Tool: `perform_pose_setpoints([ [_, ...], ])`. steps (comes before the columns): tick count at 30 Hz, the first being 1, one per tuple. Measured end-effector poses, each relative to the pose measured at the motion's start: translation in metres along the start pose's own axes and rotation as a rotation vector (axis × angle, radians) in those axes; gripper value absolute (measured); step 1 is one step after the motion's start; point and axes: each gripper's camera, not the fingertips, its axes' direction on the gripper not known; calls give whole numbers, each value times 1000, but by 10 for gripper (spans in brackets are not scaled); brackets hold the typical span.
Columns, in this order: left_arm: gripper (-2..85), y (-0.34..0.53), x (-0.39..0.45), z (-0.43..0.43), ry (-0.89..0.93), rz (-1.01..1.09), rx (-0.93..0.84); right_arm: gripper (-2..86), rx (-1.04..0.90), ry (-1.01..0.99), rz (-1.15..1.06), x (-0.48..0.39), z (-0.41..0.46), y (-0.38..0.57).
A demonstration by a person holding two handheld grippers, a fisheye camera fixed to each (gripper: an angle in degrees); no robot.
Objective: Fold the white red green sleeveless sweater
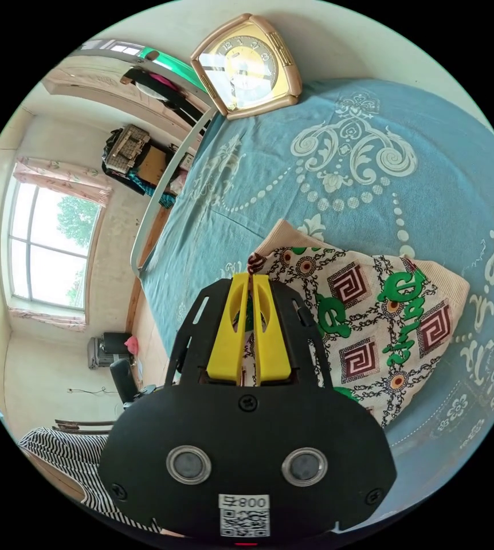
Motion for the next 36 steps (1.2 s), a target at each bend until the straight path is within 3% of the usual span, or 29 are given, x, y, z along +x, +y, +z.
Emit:
perform_pose_setpoints([
  [6,12,5,-38,-11,4,-14,8,8,-62,61,-15,-23,39,-19],
  [18,4,19,-60,-42,-52,101,43,12,24,82,-145,-87,31,-5],
  [21,3,14,-53,-33,-74,174,12,9,38,157,-170,-102,36,2],
  [26,3,7,-52,-8,-241,226,-66,0,-105,345,-237,-123,88,6],
  [32,5,7,-62,-3,-256,217,-103,0,-120,260,-219,-138,89,9],
  [36,14,13,-68,-29,-266,202,-27,2,-133,245,-251,-152,69,23],
])
